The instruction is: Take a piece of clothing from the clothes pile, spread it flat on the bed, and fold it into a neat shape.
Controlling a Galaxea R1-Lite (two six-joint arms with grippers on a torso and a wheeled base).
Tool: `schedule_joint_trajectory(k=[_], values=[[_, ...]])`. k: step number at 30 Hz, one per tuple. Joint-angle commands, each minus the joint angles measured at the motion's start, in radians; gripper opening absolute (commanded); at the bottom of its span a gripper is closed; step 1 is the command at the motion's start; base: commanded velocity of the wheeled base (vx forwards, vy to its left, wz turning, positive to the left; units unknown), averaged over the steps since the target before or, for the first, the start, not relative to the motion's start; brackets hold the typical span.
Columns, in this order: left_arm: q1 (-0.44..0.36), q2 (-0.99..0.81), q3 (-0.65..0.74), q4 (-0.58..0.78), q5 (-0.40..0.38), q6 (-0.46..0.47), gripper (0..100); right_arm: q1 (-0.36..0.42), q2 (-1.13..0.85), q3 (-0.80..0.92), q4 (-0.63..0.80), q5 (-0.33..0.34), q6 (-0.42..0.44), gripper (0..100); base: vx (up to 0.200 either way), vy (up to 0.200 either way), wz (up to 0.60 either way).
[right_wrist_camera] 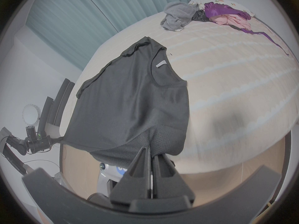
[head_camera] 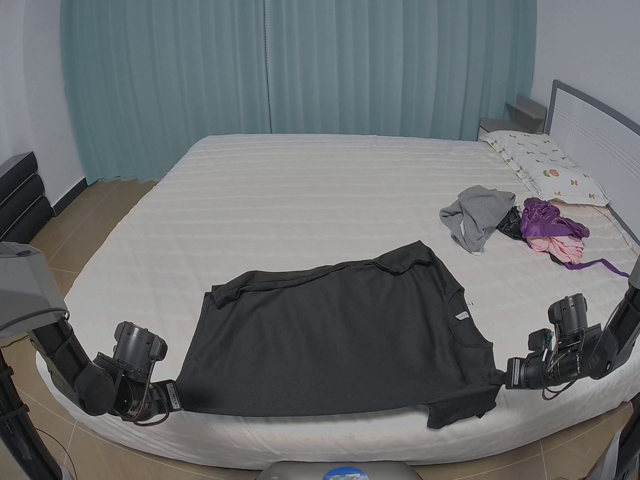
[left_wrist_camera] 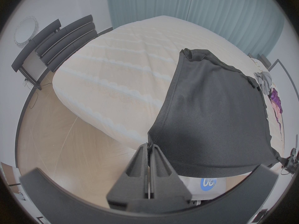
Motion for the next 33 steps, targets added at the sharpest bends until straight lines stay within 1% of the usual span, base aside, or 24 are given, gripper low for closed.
schedule_joint_trajectory(k=[1,3,4,5,12,15,16,18,24,30,31,33], values=[[-0.008,0.049,-0.01,-0.005,-0.005,-0.005,0,-0.006,0.14,-0.021,-0.089,-0.001,0.004,0,0.0,0.0,0.0],[-0.008,0.055,-0.013,-0.006,-0.006,-0.005,0,-0.006,0.166,-0.019,-0.125,-0.001,0.004,0,0.0,0.0,0.0],[-0.008,0.055,-0.013,-0.008,-0.006,-0.005,0,-0.005,0.168,-0.019,-0.127,-0.001,0.004,100,0.0,0.0,0.0],[-0.008,0.058,-0.013,-0.015,-0.008,-0.006,0,-0.005,0.179,-0.018,-0.153,-0.001,0.006,100,0.0,0.0,0.0],[-0.008,0.084,-0.013,-0.051,-0.008,-0.006,0,-0.006,0.182,0.001,-0.213,0.006,0.01,100,0.0,0.0,0.0],[-0.008,0.093,-0.013,-0.062,-0.008,-0.008,0,-0.005,0.18,0.038,-0.264,0.034,0.001,100,0.0,0.0,0.0],[-0.008,0.095,-0.013,-0.068,-0.008,-0.008,0,-0.002,0.176,0.071,-0.313,0.071,-0.001,100,0.0,0.0,0.0],[-0.008,0.095,-0.013,-0.068,-0.008,-0.009,0,0.0,0.179,0.108,-0.356,0.098,-0.013,100,0.0,0.0,0.0],[-0.008,0.092,-0.014,-0.068,-0.008,-0.011,0,0.004,0.255,0.147,-0.422,0.103,-0.099,100,0.0,0.0,0.0],[-0.008,0.092,-0.014,-0.068,-0.008,-0.011,0,0.02,0.277,0.154,-0.435,0.105,-0.105,100,0.0,0.0,0.0],[-0.008,0.092,-0.014,-0.068,-0.008,-0.011,0,0.021,0.284,0.153,-0.437,0.105,-0.105,0,0.0,0.0,0.0],[-0.008,0.092,-0.014,-0.068,-0.006,-0.011,0,0.027,0.284,0.153,-0.437,0.105,-0.102,0,0.0,0.0,0.0]])
